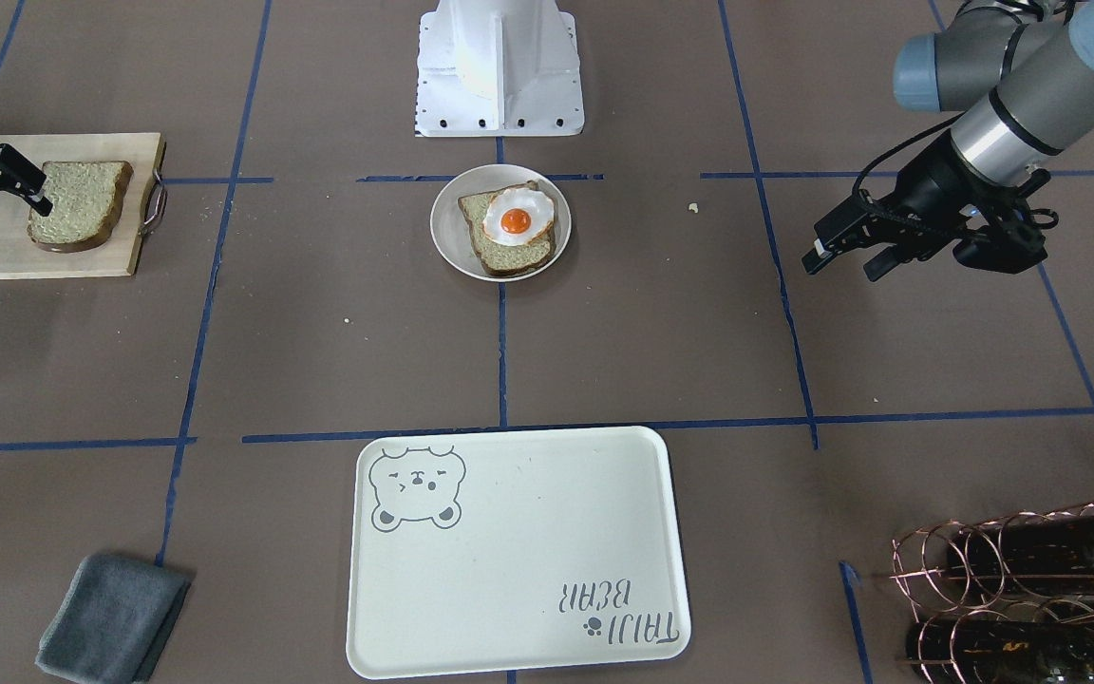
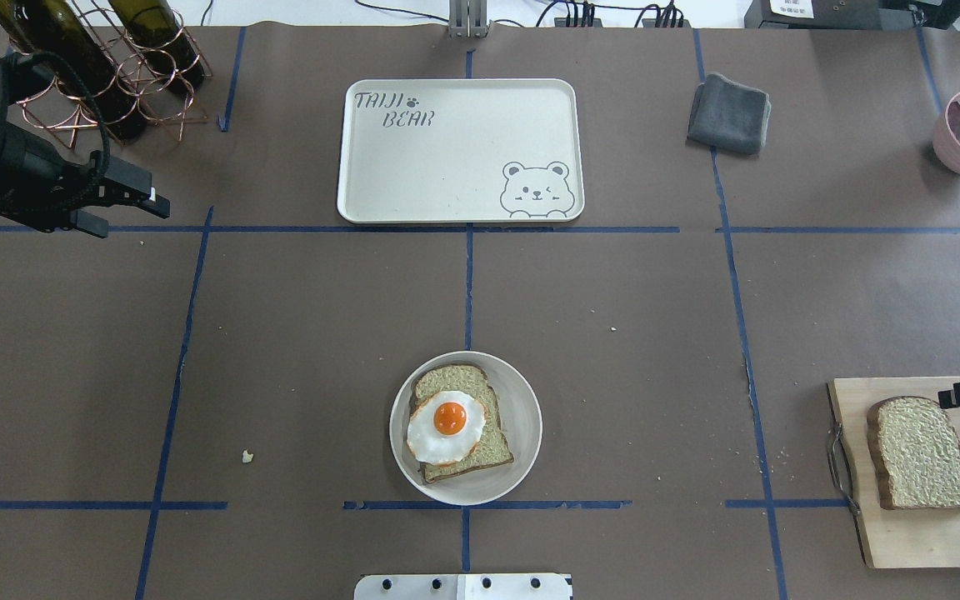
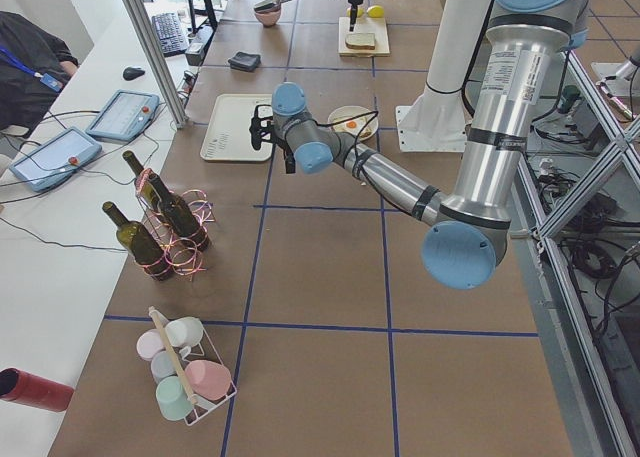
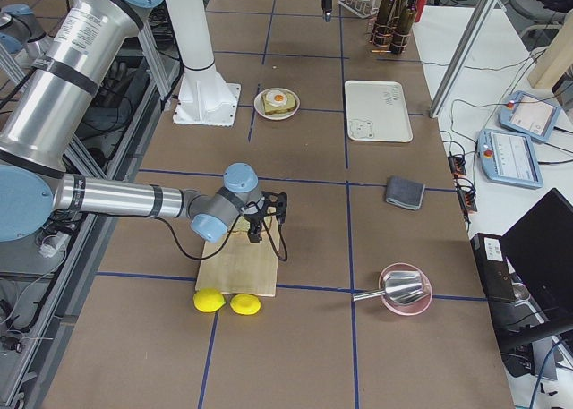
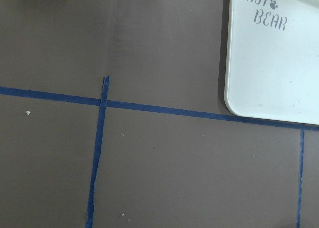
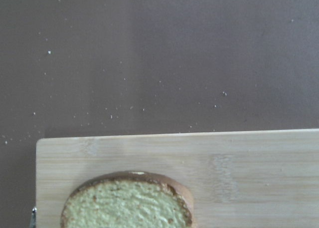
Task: Make sandwich and place on tray
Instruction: 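Lower the right gripper to the bread slice on the cutting board and grasp it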
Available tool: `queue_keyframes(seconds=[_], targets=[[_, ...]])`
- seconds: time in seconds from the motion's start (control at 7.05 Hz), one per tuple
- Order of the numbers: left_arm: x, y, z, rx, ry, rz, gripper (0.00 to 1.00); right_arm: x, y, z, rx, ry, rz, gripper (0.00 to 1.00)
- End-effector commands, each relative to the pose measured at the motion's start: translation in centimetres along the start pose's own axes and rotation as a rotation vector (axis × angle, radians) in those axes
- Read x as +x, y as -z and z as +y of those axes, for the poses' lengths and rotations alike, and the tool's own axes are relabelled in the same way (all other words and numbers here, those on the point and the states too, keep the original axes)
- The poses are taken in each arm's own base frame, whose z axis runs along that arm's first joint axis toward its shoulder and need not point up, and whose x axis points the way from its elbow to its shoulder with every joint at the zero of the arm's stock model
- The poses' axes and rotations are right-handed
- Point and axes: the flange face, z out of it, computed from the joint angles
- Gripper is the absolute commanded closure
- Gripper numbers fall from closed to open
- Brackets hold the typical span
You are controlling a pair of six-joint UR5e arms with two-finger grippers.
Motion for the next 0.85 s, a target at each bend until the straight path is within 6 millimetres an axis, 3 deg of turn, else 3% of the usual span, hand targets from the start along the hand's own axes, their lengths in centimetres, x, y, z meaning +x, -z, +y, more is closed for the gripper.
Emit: queue_keyframes(seconds=[0.0,0.71], targets=[[0.7,-0.5,0.2,-0.006,0.008,0.004,0.00,-0.7,-1.2,1.6,-0.028,-0.006,-0.010,0.06],[0.7,-0.7,0.1,0.007,0.008,-0.004,0.00,0.3,-1.2,2.8,-0.059,-0.004,0.009,0.42]])
